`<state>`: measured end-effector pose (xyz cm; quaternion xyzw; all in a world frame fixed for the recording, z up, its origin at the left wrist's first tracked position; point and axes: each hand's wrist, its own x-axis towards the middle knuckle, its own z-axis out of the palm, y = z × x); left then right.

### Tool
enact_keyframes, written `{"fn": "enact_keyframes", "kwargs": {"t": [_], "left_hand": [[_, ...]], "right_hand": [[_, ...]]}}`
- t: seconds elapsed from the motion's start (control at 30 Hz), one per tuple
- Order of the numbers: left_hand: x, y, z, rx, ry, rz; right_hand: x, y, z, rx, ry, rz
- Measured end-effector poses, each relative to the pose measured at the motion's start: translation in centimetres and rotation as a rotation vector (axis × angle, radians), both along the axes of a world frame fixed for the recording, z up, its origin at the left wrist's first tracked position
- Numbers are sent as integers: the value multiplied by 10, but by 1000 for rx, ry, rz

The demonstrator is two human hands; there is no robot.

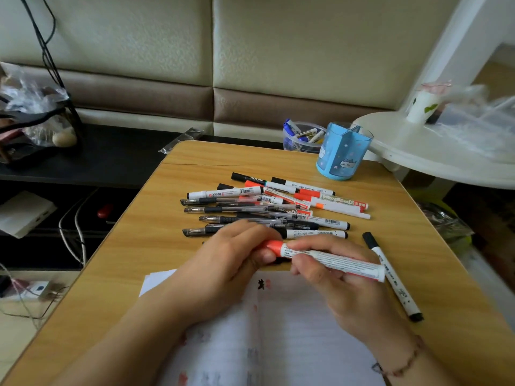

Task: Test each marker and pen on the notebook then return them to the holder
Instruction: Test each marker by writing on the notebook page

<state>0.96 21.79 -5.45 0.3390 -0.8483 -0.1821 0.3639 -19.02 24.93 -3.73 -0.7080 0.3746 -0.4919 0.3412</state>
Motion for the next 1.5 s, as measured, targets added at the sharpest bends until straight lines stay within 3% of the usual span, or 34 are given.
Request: {"fn": "enact_keyframes", "kwargs": {"t": [0.13,0.27,0.33,0.4,0.5,0.63,0.9,1.07,1.27,1.5], "left_hand": [[3,2,-6,-16,-14,97],[2,-1,-12,-8,-24,100],[2,-1,-12,-17,-24,97],[3,-1,-12,-23,-31,93],[4,-2,-12,-10,-23,102],[4,-3,-14,16,-29,108],[4,-4,-15,25,-63,104],[4,-4,-15,40,-59,91],[5,-4,-14,27,-47,87],[5,-3,-11,17,-50,94]], "right_hand": [[-37,10,26,-94,98,-117],[-91,11,25,-269,707,-342],[-111,8,9,-236,1000,-363],[-124,9,-7,-179,1135,-315],[-132,14,-13,-141,1100,-270],[-123,16,-14,11,801,-275],[-133,1,-18,132,854,-574],[-138,-1,-13,117,911,-558],[-146,-42,0,182,695,-701],[-119,-125,3,276,1021,-542]]}}
